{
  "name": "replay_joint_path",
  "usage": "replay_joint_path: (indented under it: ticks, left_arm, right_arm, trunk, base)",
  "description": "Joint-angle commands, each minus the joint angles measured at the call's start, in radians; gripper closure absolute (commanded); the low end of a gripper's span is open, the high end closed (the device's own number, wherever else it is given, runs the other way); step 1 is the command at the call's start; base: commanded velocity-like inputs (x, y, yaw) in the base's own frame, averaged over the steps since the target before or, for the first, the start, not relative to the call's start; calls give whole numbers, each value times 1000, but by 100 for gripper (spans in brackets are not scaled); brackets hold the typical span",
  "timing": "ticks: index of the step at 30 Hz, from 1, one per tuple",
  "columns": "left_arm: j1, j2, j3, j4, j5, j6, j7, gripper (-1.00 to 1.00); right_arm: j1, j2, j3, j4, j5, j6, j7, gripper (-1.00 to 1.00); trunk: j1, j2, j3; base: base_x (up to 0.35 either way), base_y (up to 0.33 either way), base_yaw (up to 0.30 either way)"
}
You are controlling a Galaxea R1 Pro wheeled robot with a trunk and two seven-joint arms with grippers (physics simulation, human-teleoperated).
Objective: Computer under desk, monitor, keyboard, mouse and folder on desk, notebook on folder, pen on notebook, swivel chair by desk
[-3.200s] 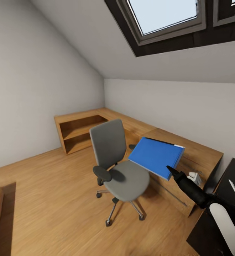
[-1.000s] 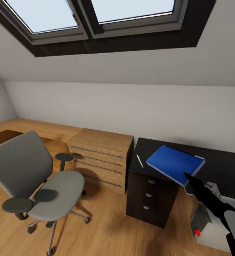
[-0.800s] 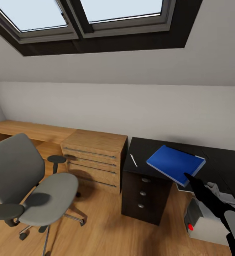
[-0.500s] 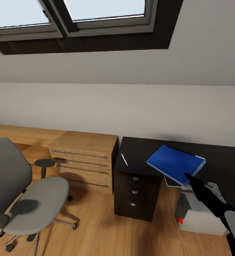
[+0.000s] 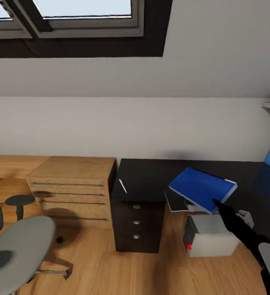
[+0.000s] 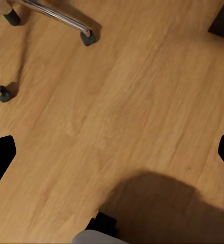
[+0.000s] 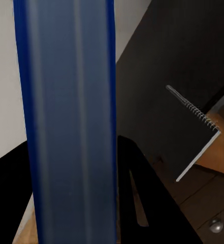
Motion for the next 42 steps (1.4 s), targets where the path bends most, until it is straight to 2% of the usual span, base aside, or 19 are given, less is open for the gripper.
replay_joint_path:
  ticks: [1,9,20,29,32,34,36,42]
  left_arm:
    - [0,0,-4,0,6,-4,5,-100]
    - [0,0,-4,0,6,-4,5,-100]
    - [1,2,-28,0,6,-4,7,-100]
    - [0,2,-30,0,6,-6,7,-100]
    - [0,3,-30,0,6,-7,7,-100]
    - [0,3,-30,0,6,-7,7,-100]
    - [0,2,-30,0,6,-7,7,-100]
    - [1,2,-30,0,6,-7,7,-100]
  right_arm:
    - [-1,0,-4,0,-4,6,1,100]
    - [-1,0,-21,0,-4,6,1,100]
    - [-1,0,-22,0,-4,6,2,100]
    - [-1,-1,-20,-1,-7,8,4,100]
    - [-1,-1,-20,2,-28,8,4,100]
    - [-1,-1,-20,10,-62,9,4,100]
    - [-1,-1,-20,12,-78,9,4,100]
    - [-1,-1,-19,14,-87,8,8,100]
  trunk:
    - [0,-1,-1]
    - [0,-1,-1]
    - [0,-1,-1]
    - [0,-1,-1]
    - [0,-1,-1]
    - [0,-1,-1]
    - [0,-1,-1]
    - [0,-1,-1]
  base:
    - [77,-65,-300]
    - [18,-15,-300]
    - [1,0,-300]
    - [0,0,-252]
    - [0,0,-21]
    - [0,0,-6]
    - [0,0,-3]
    - [109,-53,-1]
